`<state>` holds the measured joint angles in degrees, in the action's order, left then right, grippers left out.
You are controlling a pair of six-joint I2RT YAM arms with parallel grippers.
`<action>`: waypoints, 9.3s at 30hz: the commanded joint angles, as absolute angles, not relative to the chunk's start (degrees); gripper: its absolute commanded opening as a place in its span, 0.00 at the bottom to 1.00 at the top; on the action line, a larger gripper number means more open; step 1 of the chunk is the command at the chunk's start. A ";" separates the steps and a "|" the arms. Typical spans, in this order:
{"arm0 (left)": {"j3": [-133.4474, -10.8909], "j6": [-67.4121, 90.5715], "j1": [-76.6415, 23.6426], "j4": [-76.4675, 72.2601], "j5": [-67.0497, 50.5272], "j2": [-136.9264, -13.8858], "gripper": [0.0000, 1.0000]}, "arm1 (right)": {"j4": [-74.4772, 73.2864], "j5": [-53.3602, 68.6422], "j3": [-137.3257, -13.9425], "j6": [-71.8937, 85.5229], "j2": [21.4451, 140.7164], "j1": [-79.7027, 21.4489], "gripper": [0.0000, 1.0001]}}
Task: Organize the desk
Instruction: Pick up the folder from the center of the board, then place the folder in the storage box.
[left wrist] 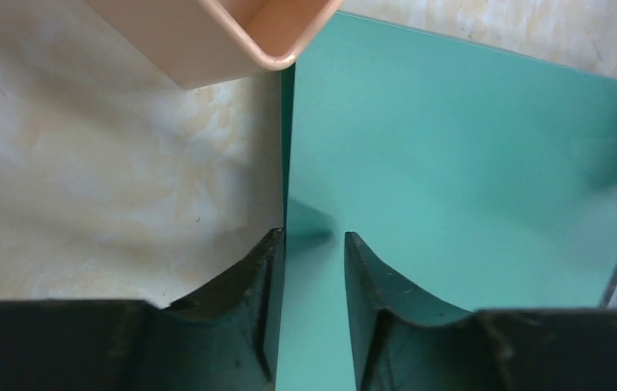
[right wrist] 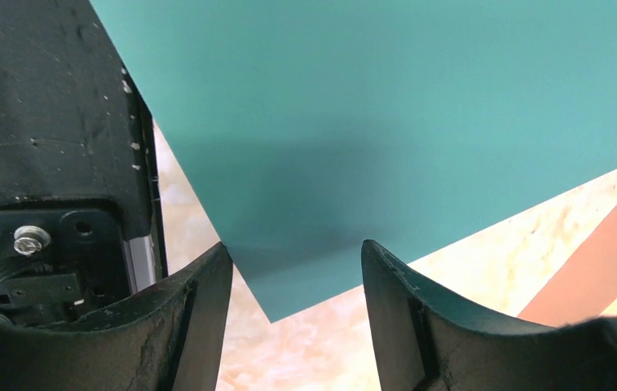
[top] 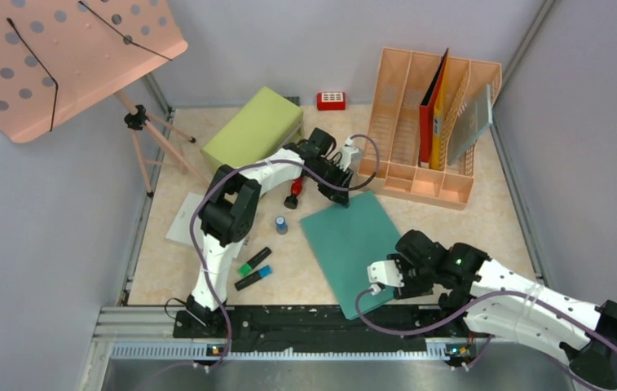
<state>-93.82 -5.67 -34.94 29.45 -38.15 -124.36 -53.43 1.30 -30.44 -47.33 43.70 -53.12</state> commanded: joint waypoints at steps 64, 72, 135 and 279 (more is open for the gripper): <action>-108.28 -9.88 -36.74 61.49 -56.60 -133.79 0.00 | -35.62 -2.40 -29.63 -47.71 44.86 -42.83 0.61; -111.81 -12.21 -36.57 63.75 -51.38 -128.50 0.00 | -46.62 13.32 -38.94 -47.11 43.22 -42.55 0.85; -81.47 -31.48 -38.59 44.79 -42.04 -82.85 0.00 | -37.29 45.60 -63.75 -17.75 61.45 -19.34 0.96; -83.25 -4.44 -23.36 29.60 -33.83 -81.62 0.69 | 50.23 -13.29 -51.82 -4.20 83.32 -3.28 0.00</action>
